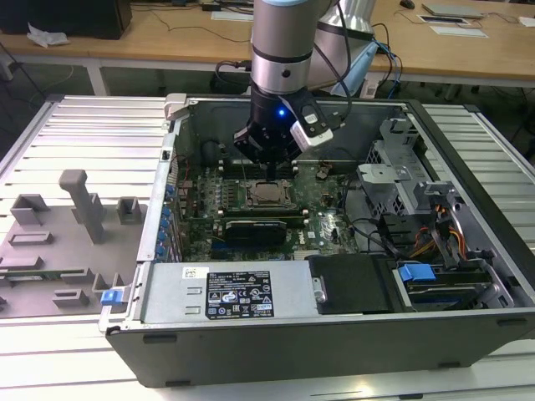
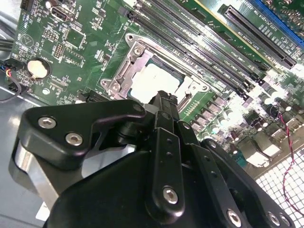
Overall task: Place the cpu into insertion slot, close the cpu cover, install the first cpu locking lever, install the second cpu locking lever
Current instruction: 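Close the cpu cover, then install the first cpu locking lever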
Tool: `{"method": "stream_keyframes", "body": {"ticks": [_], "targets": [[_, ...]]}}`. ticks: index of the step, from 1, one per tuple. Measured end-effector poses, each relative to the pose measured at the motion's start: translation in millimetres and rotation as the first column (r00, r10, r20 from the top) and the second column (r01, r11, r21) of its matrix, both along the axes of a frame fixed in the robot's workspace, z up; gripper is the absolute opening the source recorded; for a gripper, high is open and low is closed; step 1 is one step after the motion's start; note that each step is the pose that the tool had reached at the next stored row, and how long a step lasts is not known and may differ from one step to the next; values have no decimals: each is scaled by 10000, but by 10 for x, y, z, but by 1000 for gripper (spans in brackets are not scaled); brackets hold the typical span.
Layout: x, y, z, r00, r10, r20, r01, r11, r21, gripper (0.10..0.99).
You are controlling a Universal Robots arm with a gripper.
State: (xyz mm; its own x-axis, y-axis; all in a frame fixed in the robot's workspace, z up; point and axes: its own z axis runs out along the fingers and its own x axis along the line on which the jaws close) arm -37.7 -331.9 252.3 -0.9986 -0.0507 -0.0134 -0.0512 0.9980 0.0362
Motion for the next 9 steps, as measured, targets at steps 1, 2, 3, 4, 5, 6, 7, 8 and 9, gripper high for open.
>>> {"method": "stream_keyframes", "body": {"ticks": [1, 2, 3, 4, 5, 6, 7, 8, 9], "targets": [[0, 0, 0, 10000, 0, 0, 0, 10000, -1, 106], [0, 0, 1, 10000, 0, 0, 0, 10000, -1, 106], [0, 0, 1, 10000, 0, 0, 0, 10000, -1, 106], [0, 0, 1, 10000, 0, 0, 0, 10000, -1, 106], [0, 0, 1, 10000, 0, 0, 0, 10000, -1, 106], [0, 0, 1, 10000, 0, 0, 0, 10000, 0, 106], [0, 0, 1, 10000, 0, 0, 0, 10000, -1, 106], [0, 0, 1, 10000, 0, 0, 0, 10000, -1, 106], [0, 0, 2, 10000, 0, 0, 0, 10000, -1, 106]]}}
